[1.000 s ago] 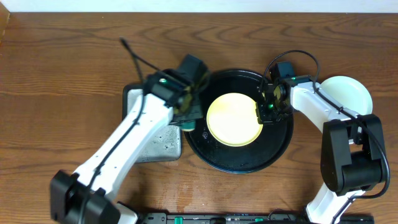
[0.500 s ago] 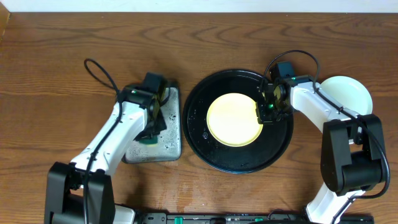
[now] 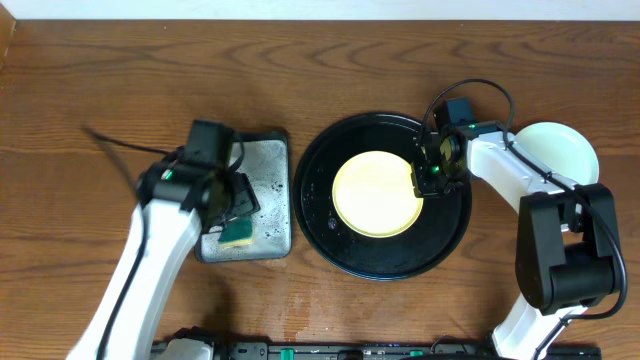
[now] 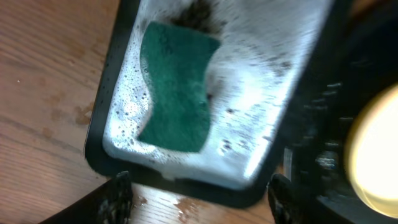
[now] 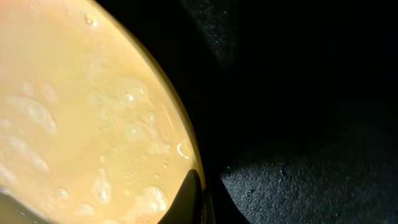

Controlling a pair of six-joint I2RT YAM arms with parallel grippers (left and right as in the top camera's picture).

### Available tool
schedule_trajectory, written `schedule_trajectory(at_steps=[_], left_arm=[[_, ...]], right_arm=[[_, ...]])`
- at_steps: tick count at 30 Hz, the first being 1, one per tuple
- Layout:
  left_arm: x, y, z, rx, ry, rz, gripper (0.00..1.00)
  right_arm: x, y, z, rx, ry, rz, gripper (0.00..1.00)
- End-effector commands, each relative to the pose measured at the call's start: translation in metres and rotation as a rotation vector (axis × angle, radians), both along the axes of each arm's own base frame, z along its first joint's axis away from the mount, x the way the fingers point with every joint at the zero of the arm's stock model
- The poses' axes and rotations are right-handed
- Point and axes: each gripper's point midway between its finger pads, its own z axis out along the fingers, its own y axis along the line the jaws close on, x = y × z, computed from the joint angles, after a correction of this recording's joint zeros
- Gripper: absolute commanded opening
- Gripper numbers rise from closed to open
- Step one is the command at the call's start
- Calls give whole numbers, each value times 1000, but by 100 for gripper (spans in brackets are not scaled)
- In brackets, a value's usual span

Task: Clean dirty plates on tray and stack at the side
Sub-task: 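Return the sponge to the sink tray with the left gripper, then lift the yellow plate and tilt it over the sink tray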

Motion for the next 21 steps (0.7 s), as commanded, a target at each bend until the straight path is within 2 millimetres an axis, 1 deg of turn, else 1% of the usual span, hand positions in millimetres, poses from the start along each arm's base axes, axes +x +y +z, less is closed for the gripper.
schedule_trajectory(at_steps=[1, 3, 7, 10, 12, 15, 18, 21], left_arm=[[-8, -2, 41, -46, -135, -20, 76], [-16, 0, 56, -56, -192, -21, 80], [-26, 1, 80, -74, -298, -21, 82], [-32, 2, 91, -83, -352, -22, 83], [-34, 3, 96, -87, -372, -22, 83], [-36, 3, 98, -89, -386, -22, 83], [-35, 3, 98, -89, -383, -22, 83], [-34, 3, 97, -87, -377, -22, 83]], right_arm=[[13, -4, 24, -24, -99, 13, 1], [21, 3, 46, -8, -173, 24, 1], [31, 25, 99, 35, -340, 71, 1], [33, 49, 137, 77, -464, 124, 1], [32, 66, 153, 103, -519, 162, 1], [30, 99, 166, 132, -594, 232, 1], [35, 129, 174, 120, -684, 231, 1], [38, 169, 180, 155, -774, 274, 1]])
